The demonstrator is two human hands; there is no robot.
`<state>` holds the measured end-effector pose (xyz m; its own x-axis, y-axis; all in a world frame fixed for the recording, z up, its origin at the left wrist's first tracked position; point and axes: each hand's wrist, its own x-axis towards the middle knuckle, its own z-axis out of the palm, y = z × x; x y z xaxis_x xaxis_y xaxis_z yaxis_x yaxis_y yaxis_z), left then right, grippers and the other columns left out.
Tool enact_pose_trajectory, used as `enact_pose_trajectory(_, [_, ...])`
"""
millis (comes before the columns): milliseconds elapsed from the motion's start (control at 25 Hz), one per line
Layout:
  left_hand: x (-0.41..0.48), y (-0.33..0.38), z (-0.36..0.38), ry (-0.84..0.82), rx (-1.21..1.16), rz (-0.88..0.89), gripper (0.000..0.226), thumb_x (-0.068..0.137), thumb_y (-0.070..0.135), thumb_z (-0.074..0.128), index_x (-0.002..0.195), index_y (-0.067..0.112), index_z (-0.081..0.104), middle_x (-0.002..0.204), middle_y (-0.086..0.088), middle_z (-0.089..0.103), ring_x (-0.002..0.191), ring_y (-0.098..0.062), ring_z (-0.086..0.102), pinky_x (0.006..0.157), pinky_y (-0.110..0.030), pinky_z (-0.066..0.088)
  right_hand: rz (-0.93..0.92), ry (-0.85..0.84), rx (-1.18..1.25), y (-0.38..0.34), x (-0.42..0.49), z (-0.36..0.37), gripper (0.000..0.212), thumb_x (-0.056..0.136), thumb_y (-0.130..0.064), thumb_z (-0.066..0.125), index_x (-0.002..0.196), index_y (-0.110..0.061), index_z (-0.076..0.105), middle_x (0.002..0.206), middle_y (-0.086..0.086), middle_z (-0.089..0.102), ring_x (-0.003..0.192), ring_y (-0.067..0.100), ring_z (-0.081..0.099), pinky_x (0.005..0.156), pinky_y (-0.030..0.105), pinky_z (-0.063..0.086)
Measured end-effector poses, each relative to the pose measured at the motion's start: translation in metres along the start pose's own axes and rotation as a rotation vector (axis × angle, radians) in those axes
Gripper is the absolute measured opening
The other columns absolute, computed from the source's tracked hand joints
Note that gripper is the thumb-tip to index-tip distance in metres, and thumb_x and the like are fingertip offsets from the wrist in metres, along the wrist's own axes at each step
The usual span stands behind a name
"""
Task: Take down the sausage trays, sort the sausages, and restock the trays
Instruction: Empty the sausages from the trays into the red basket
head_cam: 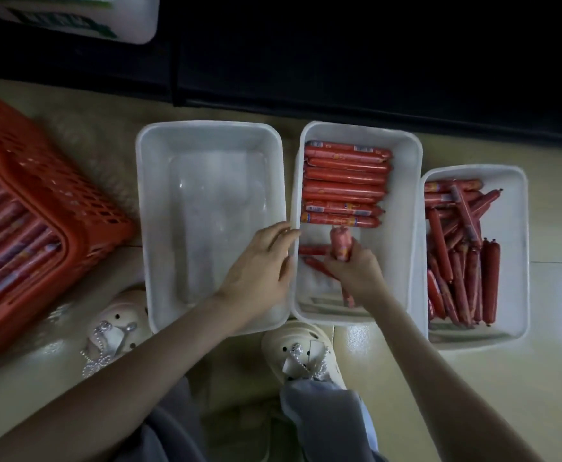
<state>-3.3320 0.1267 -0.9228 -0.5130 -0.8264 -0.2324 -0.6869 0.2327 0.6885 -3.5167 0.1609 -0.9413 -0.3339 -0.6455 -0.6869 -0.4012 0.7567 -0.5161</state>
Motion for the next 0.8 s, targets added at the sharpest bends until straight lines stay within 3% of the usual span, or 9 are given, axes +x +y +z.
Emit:
enact_pose_trajectory(120, [0.007, 0.022, -0.015, -0.31, -0.529, -0.33, 0.031, 0.092, 0.03, 0.059, 0.122, 0.022, 0.054, 0.109, 0.007, 0.063, 0.099, -0.006, 0.061, 0.096, -0.03, 0.048, 0.118, -0.178, 0.825, -0.038, -0.02, -0.011, 0.008, 0.089, -0.001, 0.058, 0.083, -0.007, 0.06, 0.071, 0.006, 0.067, 0.07, 0.022, 0.064, 0.071, 0.034, 0.056])
enact_pose_trajectory(160, [0.009, 0.028, -0.019, -0.442, -0.668, -0.408, 0.029, 0.091, 0.037, 0.058, 0.118, 0.027, 0.053, 0.105, 0.009, 0.065, 0.097, -0.006, 0.062, 0.095, -0.03, 0.05, 0.117, -0.257, 0.98, -0.049, -0.026, -0.012, 0.005, 0.089, -0.004, 0.056, 0.088, -0.004, 0.061, 0.077, 0.01, 0.068, 0.074, 0.023, 0.067, 0.074, 0.034, 0.057])
enact_pose_trajectory(240, [0.008, 0.033, -0.025, -0.6, -0.891, -0.498, 0.021, 0.092, 0.036, 0.057, 0.109, 0.024, 0.057, 0.105, -0.004, 0.069, 0.097, -0.016, 0.066, 0.094, -0.034, 0.052, 0.085, -0.343, 1.087, -0.066, -0.036, -0.008, 0.02, 0.088, -0.015, 0.054, 0.101, -0.001, 0.06, 0.092, 0.015, 0.07, 0.089, 0.025, 0.069, 0.08, 0.033, 0.056])
enact_pose_trajectory(360, [0.002, 0.024, -0.03, -0.63, -1.101, -0.554, 0.02, 0.093, 0.022, 0.058, 0.106, 0.007, 0.062, 0.1, -0.017, 0.07, 0.092, -0.024, 0.068, 0.089, -0.037, 0.055, 0.03, -0.427, 1.056, -0.076, -0.04, 0.001, 0.029, 0.088, -0.017, 0.051, 0.112, -0.002, 0.058, 0.107, 0.017, 0.069, 0.108, 0.029, 0.064, 0.087, 0.033, 0.054])
enact_pose_trajectory(480, [-0.006, 0.01, -0.033, -0.624, -1.168, -0.555, 0.017, 0.091, 0.018, 0.059, 0.104, 0.007, 0.063, 0.092, -0.009, 0.071, 0.09, -0.022, 0.068, 0.086, -0.035, 0.055, -0.022, -0.538, 0.906, -0.08, -0.038, 0.006, 0.03, 0.089, -0.017, 0.053, 0.117, -0.004, 0.056, 0.113, 0.011, 0.068, 0.117, 0.025, 0.059, 0.09, 0.034, 0.051])
enact_pose_trajectory(560, [-0.01, 0.006, -0.035, -0.647, -1.229, -0.552, 0.02, 0.087, 0.02, 0.06, 0.104, 0.008, 0.062, 0.088, -0.006, 0.071, 0.086, -0.019, 0.068, 0.081, -0.031, 0.055, -0.048, -0.585, 0.748, -0.08, -0.034, 0.009, 0.033, 0.09, -0.027, 0.058, 0.119, -0.01, 0.057, 0.115, 0.006, 0.068, 0.119, 0.021, 0.058, 0.096, 0.039, 0.048])
enact_pose_trajectory(640, [-0.011, 0.004, -0.037, -0.625, -1.268, -0.567, 0.021, 0.085, 0.019, 0.06, 0.103, 0.008, 0.062, 0.087, -0.005, 0.071, 0.08, -0.017, 0.069, 0.074, -0.027, 0.055, -0.099, -0.574, 0.618, -0.078, -0.028, 0.01, 0.041, 0.089, -0.045, 0.055, 0.121, -0.018, 0.058, 0.119, 0.011, 0.065, 0.113, 0.028, 0.06, 0.095, 0.04, 0.049])
enact_pose_trajectory(720, [-0.008, 0.0, -0.038, -0.551, -1.3, -0.617, 0.019, 0.087, 0.016, 0.059, 0.104, 0.007, 0.062, 0.087, -0.006, 0.073, 0.078, -0.017, 0.07, 0.072, -0.026, 0.056, -0.108, -0.394, 0.655, -0.064, -0.019, 0.006, 0.045, 0.094, -0.051, 0.044, 0.12, -0.017, 0.058, 0.114, 0.013, 0.067, 0.104, 0.031, 0.064, 0.09, 0.039, 0.052])
enact_pose_trajectory(800, [-0.004, -0.005, -0.036, -0.465, -1.335, -0.695, 0.02, 0.088, 0.013, 0.059, 0.107, 0.005, 0.061, 0.091, -0.009, 0.073, 0.081, -0.02, 0.071, 0.074, -0.028, 0.058, -0.086, -0.018, 0.547, -0.039, -0.004, 0.002, 0.03, 0.098, -0.033, 0.047, 0.118, -0.012, 0.056, 0.1, -0.001, 0.069, 0.095, 0.02, 0.066, 0.082, 0.037, 0.052])
